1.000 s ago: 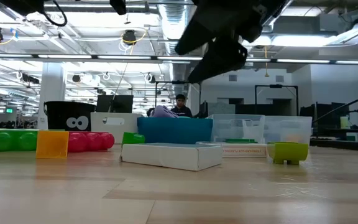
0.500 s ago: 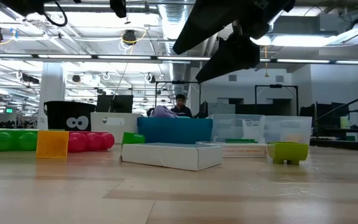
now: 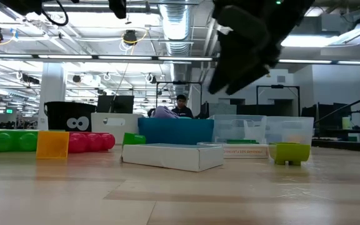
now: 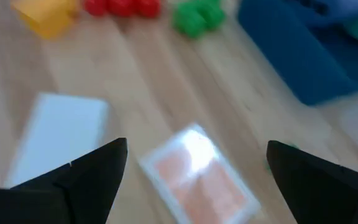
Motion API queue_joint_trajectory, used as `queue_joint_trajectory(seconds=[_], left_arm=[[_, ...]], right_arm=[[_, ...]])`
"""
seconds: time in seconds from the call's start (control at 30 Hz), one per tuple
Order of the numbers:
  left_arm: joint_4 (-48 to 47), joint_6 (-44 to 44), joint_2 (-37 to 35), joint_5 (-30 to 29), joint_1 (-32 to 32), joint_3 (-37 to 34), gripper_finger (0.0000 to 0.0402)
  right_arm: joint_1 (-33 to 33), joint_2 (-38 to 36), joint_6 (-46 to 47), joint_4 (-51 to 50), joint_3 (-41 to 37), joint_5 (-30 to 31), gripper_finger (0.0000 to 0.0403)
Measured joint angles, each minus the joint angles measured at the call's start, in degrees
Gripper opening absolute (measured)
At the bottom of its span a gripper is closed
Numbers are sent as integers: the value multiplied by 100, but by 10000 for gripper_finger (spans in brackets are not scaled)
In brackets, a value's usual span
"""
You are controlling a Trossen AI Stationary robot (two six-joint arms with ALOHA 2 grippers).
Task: Pick & Place Toys
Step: Put the small green game piece into the right transparent bin
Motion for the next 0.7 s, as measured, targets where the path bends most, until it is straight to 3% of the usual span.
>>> queue_joint_trajectory(seconds=[0.23, 0.5, 0.7], left_arm=[[-429, -842, 0, 16, -16, 0, 76], [-649, -1191, 2, 6, -373, 0, 76], [-632, -1191, 2, 10, -572, 0, 76]], right_arm=[[484, -426, 1027, -1827, 4, 369, 379], [1662, -1084, 3505, -3643, 4, 822, 379], [2503, -1164, 4857, -4111, 3, 1906, 379]])
